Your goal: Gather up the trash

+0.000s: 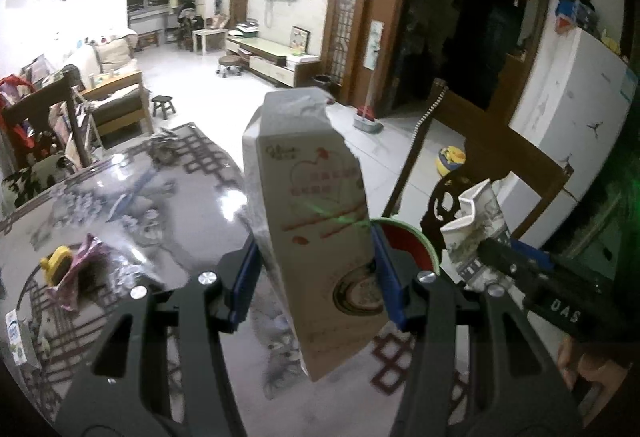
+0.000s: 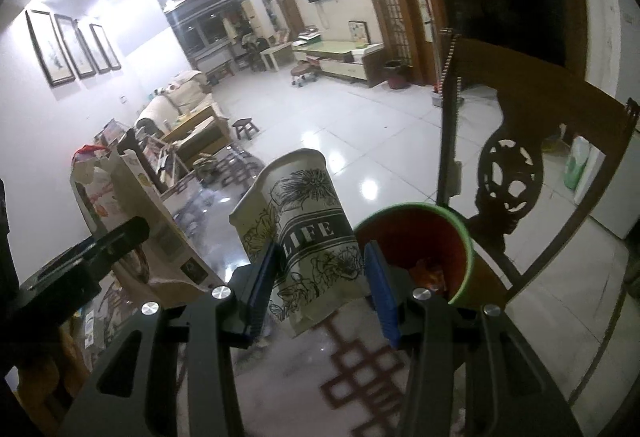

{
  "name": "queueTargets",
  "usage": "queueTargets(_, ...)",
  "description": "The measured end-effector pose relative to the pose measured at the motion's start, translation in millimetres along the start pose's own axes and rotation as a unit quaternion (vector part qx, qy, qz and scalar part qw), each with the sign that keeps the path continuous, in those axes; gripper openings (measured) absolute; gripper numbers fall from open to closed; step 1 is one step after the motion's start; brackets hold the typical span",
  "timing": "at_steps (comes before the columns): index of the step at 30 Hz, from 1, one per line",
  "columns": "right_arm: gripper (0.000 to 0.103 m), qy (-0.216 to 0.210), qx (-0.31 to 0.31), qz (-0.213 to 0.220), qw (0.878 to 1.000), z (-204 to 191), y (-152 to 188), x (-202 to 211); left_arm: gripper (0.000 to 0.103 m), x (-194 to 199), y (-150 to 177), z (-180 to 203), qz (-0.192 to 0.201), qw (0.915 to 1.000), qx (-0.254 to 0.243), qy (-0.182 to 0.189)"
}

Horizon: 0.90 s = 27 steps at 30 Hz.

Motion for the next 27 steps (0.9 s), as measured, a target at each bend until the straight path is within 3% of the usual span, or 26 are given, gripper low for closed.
queueTargets(9, 0.044, 0.01, -0.019, -0.002, 1.0, 43.3, -20.6, -11.2, 0.051, -37.7, -16.8, 32.0, -0.017, 0.9997, -0.017, 0.009)
queueTargets(27, 0.044, 0.049, -0.05, -0.057, 0.996, 123.1, -46.6, -76.2, 0.051, -139.9, -35.5, 74.9, -0.076, 0.9964, -0.028, 0.024)
Point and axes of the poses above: each gripper's, at about its wrist camera, not at the fingertips, and x roughly against the way its jaws point, z to its right, y to its underside, the point moved 3 cm from there along -x, roughly the way its jaws point, and after that the axes turned 9 degrees about -z, right-handed, at the moved point
